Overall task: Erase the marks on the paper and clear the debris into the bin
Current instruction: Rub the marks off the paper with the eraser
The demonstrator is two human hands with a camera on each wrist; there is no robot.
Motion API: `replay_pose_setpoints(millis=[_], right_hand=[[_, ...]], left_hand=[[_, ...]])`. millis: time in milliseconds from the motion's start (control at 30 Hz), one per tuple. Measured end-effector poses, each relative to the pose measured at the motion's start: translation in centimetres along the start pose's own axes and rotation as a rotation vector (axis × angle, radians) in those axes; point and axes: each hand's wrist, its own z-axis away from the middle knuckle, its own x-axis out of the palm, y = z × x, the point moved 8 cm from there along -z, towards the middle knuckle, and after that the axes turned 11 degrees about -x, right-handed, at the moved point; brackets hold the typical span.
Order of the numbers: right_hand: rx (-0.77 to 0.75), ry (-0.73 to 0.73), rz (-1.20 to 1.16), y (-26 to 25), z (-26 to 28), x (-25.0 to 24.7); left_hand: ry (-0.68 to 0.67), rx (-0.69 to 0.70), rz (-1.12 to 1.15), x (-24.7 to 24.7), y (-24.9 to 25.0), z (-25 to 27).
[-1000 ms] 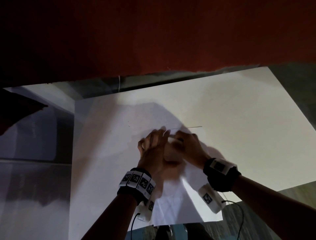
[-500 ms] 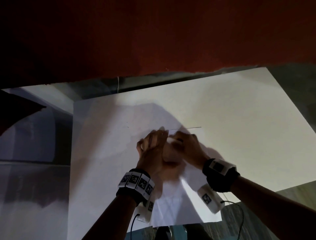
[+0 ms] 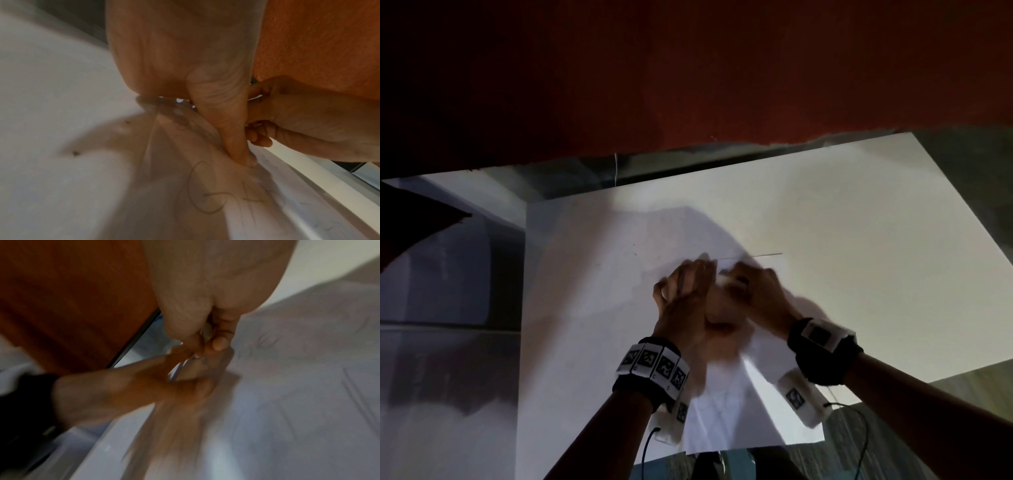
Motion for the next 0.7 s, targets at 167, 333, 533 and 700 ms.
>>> replay_pose_setpoints(millis=[167,333,533,700], right_hand=[[0.008,0.026,-0.058,-0.8,0.2,0.0],[0.117,0.101,-0.048,1.2,-0.3,-0.7],[0.109,0.108,-0.039,1.2,-0.4,-1.0],[-0.002,-0.013,-0.034,-0.4,0.4,-0.4]], left_hand=[[0.007,0.007,0.021,0.3,-0.4,-0.3],[0.041,0.014,-0.035,0.1,-0.3,0.0],[0.026,0.021,-0.005,0.0,0.0,0.0],[0.066,0.017,-0.026,0.2,-0.4,-0.3]])
